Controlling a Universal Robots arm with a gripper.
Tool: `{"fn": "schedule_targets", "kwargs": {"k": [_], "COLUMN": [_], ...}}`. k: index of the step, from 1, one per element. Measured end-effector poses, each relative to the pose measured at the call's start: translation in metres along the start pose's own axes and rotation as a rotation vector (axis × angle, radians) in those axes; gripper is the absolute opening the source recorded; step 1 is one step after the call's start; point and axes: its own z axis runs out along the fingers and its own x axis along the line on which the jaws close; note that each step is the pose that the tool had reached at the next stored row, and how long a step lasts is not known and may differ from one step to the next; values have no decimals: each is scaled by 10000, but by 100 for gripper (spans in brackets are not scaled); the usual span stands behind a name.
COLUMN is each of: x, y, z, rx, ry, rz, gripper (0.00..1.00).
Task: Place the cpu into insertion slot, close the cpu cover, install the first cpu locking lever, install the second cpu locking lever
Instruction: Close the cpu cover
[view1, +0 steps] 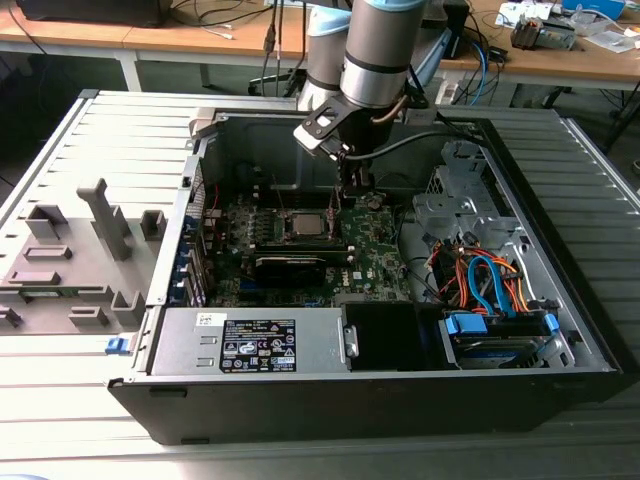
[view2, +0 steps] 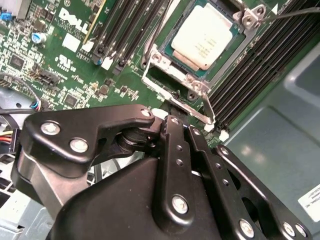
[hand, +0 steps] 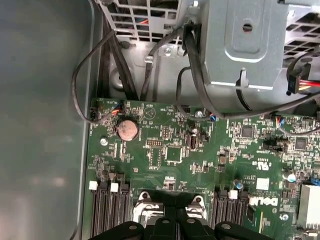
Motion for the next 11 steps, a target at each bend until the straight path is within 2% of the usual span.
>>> {"fn": "schedule_targets", "kwargs": {"k": [11], "x": [15], "y": [-153], "z": [23], "rx": [-3], "ry": [-2], "rz": [-76], "gripper": [11]}}
